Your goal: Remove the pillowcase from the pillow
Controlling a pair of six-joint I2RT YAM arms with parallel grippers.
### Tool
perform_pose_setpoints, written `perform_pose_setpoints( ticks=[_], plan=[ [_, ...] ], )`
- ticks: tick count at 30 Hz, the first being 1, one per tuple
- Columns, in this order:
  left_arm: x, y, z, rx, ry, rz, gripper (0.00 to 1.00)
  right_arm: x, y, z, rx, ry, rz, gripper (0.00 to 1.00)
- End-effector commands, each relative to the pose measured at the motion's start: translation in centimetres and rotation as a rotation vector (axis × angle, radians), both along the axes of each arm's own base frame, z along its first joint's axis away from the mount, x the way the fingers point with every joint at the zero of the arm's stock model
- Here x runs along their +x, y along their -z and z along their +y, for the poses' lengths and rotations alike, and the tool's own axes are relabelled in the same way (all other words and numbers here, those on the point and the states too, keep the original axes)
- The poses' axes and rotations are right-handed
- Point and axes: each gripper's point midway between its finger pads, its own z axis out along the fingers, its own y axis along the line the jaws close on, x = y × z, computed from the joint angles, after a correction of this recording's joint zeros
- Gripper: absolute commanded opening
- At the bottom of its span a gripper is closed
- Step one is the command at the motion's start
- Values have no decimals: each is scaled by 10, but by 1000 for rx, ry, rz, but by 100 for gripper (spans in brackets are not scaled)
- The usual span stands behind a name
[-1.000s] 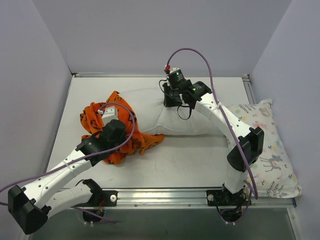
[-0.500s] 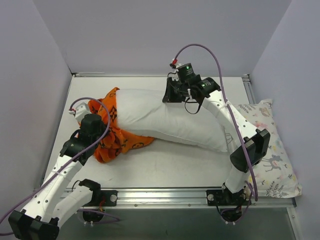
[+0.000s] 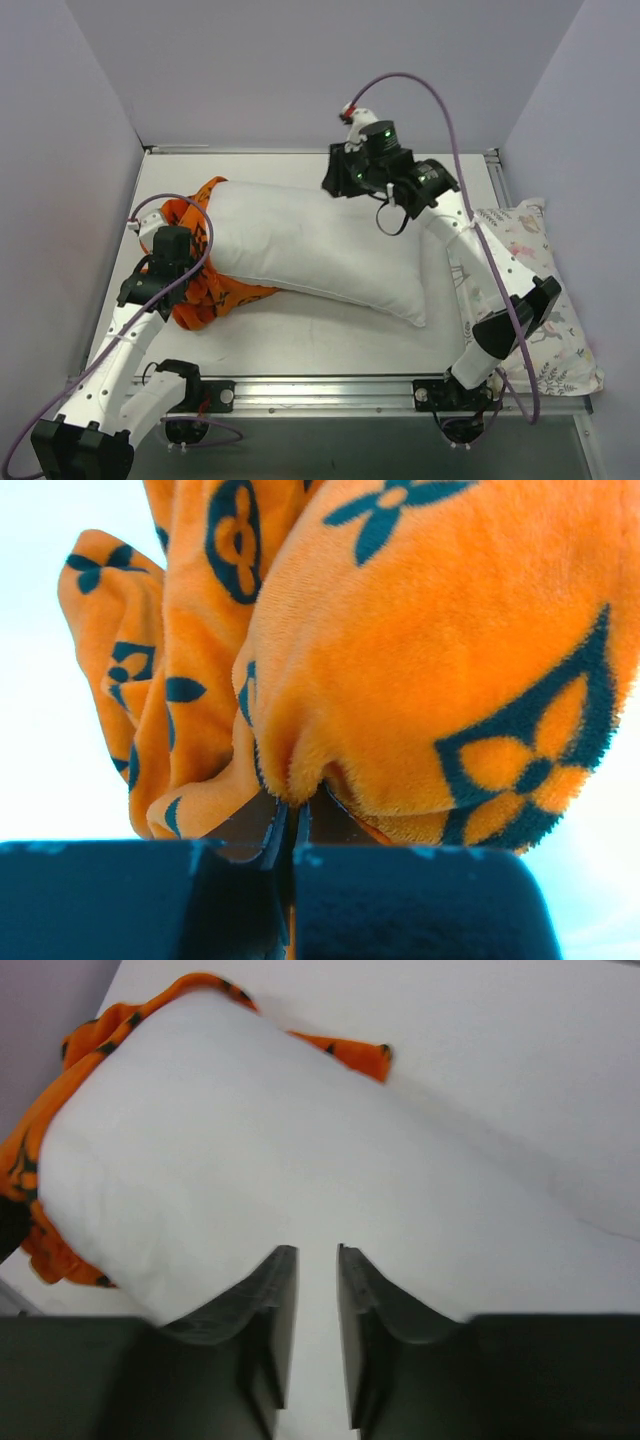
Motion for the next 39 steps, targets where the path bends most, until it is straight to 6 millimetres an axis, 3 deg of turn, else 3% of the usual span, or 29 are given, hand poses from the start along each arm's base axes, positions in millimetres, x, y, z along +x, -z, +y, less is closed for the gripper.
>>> perform_pose_setpoints(
  ticks=[1, 2, 3, 4, 5, 6, 7, 10, 13, 15, 16, 18, 19, 21, 28, 31, 32, 34, 35, 37, 38, 39],
  plan=[
    [22, -11, -20, -40, 107, -53, 0, -42, 2, 44, -115, -244, -155, 39],
    [23, -12, -22, -39, 121, -56, 0, -53, 24, 45, -166, -295, -160, 51],
    [26, -11, -25, -45, 138, -52, 0, -67, 24, 64, -170, -353, -219, 71],
    [27, -12, -27, -48, 148, -53, 0, -76, 25, 66, -190, -366, -257, 80],
    [29, -13, -28, -47, 158, -54, 0, -87, 54, 66, -309, -421, -293, 86],
    [32, -16, -31, -53, 168, -56, 0, -91, 55, 73, -360, -424, -367, 100],
    [34, -18, -35, -64, 185, -61, 0, -107, 65, 80, -466, -411, -433, 100],
    [39, -27, -41, -79, 216, -69, 0, -120, 101, 82, -677, -403, -568, 100],
    [41, -35, -47, -92, 246, -83, 0, -123, 125, 86, -778, -369, -694, 100],
    [41, -38, -48, -94, 257, -85, 0, -119, 130, 85, -821, -320, -731, 100],
    [42, -42, -48, -94, 260, -92, 0, -113, 144, 84, -892, -322, -734, 100],
    [41, -44, -51, -99, 276, -90, 0, -97, 134, 78, -960, -182, -778, 100],
    [41, -47, -52, -101, 281, -95, 0, -91, 142, 76, -1079, -196, -823, 100],
    [39, -50, -54, -109, 297, -99, 0, -80, 118, 76, -1021, -44, -896, 100],
    [32, -60, -56, -92, 340, -100, 0, -40, 110, 74, -1097, -1, -912, 100],
    [30, -67, -56, -88, 350, -110, 0, -29, 113, 75, -1064, -42, -848, 84],
    [29, -68, -57, -88, 355, -113, 0, -28, 117, 74, -1075, -68, -826, 60],
    [29, -75, -60, -93, 377, -125, 0, -20, 111, 74, -1042, -48, -807, 26],
    [29, -76, -61, -94, 380, -121, 0, -17, 108, 72, -1048, -42, -801, 0],
    [31, -82, -61, -86, 394, -132, 0, -11, 92, 69, -1010, 4, -795, 0],
    [31, -82, -60, -76, 389, -125, 0, -10, 95, 65, -1025, -20, -761, 0],
    [32, -84, -57, -66, 381, -125, 4, -8, 74, 64, -934, 28, -747, 0]
  ],
)
